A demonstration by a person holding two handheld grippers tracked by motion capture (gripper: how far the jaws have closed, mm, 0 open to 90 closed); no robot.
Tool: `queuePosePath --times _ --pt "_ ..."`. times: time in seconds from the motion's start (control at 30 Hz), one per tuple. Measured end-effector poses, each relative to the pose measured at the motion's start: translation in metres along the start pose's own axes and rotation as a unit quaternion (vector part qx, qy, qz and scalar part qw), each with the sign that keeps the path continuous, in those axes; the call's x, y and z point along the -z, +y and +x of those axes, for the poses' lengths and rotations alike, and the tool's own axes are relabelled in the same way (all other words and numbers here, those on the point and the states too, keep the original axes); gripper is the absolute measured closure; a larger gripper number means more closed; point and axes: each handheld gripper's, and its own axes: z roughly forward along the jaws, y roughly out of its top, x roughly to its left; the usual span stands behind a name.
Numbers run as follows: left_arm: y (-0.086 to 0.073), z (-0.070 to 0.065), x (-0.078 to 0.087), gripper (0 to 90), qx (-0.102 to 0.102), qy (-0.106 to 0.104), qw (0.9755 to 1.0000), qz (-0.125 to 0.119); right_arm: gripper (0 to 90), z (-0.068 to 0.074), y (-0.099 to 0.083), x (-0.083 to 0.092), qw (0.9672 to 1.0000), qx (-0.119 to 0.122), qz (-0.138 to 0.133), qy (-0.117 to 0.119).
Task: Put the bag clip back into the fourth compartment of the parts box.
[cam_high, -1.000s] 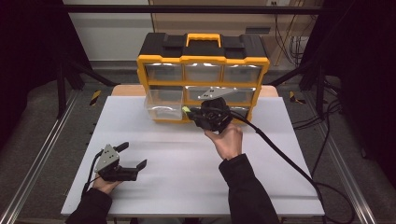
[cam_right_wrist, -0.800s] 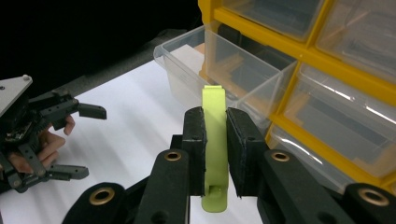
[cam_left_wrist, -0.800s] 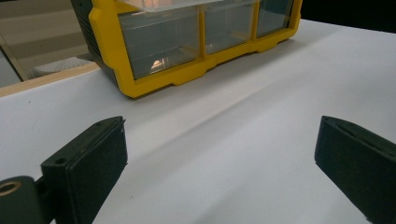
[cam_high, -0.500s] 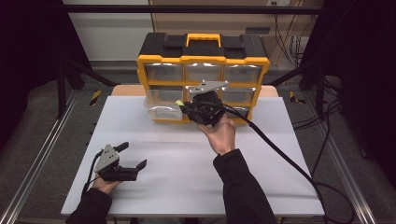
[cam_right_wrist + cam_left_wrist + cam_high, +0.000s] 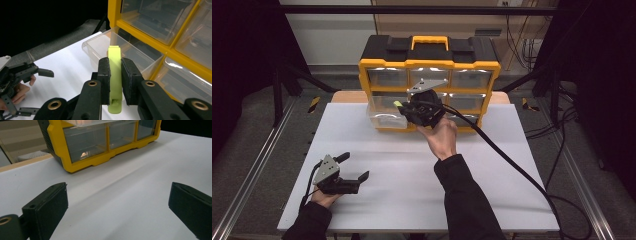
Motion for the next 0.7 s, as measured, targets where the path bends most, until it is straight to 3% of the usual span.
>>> queuePosePath --times 0.7 --pt "0.000 0.001 0.001 2.2 0.001 0.000 1.0000 -0.002 78.4 -0.010 0.018 -0.022 0.9999 -0.008 -0.008 0.000"
